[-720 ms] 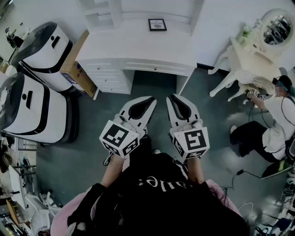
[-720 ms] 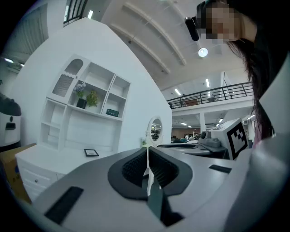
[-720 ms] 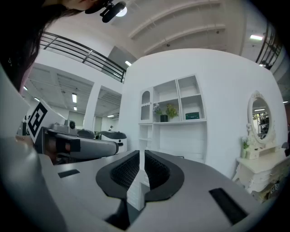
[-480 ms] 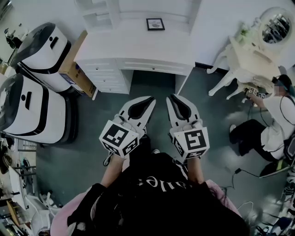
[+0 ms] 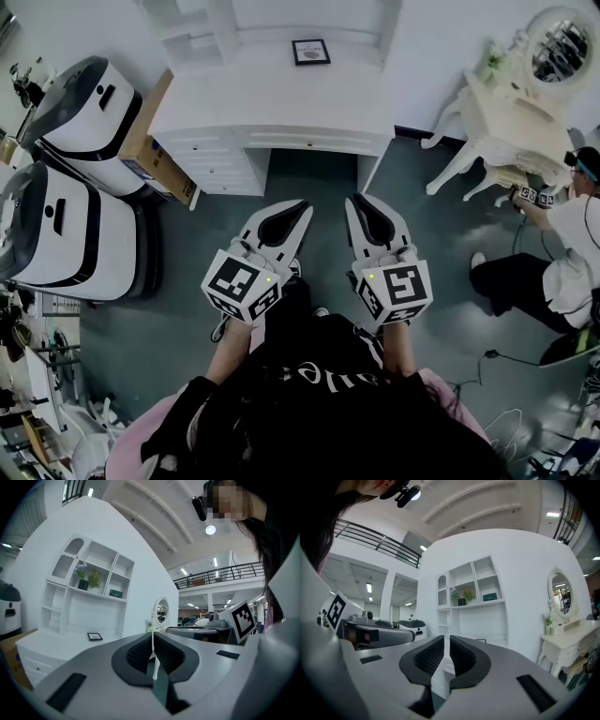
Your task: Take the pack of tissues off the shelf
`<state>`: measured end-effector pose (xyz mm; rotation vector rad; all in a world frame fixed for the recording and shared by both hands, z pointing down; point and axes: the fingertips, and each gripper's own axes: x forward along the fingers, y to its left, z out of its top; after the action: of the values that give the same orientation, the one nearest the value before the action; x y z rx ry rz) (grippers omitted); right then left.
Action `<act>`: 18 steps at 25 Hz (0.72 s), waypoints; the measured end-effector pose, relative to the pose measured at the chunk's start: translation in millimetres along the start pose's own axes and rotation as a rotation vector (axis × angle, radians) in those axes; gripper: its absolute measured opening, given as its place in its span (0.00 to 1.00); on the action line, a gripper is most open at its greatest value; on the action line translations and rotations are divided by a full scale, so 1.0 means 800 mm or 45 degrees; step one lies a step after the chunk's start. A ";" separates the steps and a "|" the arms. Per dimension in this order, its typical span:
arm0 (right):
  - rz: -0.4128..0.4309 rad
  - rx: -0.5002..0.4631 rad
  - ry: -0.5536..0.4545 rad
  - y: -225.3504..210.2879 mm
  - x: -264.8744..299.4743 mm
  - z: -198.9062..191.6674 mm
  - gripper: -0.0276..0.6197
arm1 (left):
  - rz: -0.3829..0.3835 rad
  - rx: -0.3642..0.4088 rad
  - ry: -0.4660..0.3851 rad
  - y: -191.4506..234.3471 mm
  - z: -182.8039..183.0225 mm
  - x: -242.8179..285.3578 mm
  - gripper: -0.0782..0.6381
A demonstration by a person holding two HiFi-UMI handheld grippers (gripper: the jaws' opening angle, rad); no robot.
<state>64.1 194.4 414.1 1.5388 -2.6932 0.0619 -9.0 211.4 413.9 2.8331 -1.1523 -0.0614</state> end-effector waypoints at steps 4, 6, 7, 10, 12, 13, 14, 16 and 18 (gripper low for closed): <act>-0.016 0.014 0.006 -0.012 0.020 -0.003 0.15 | -0.007 0.004 0.001 0.019 0.003 0.012 0.14; -0.022 0.014 0.007 -0.019 0.036 -0.004 0.15 | -0.010 0.006 0.004 0.034 0.001 0.021 0.14; -0.025 0.015 0.007 -0.023 0.045 -0.004 0.15 | -0.013 0.006 0.007 0.042 0.001 0.027 0.14; -0.040 0.012 0.010 -0.036 0.074 -0.001 0.15 | -0.030 0.004 0.011 0.070 0.002 0.048 0.14; -0.054 0.007 0.012 -0.046 0.097 0.003 0.15 | -0.046 0.003 0.009 0.090 0.006 0.064 0.14; -0.061 0.005 0.013 -0.050 0.110 0.006 0.15 | -0.055 0.003 0.007 0.102 0.009 0.072 0.14; -0.068 0.004 0.014 -0.053 0.123 0.009 0.15 | -0.063 0.003 0.006 0.114 0.013 0.079 0.14; -0.079 0.006 0.016 -0.059 0.149 0.017 0.15 | -0.078 0.003 0.001 0.138 0.022 0.093 0.14; -0.091 0.005 0.016 -0.064 0.173 0.024 0.15 | -0.091 0.006 -0.005 0.162 0.032 0.104 0.14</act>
<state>37.7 47.9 402.9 1.6283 -2.6274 0.0748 -41.7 59.2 399.7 2.8793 -1.0529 -0.0684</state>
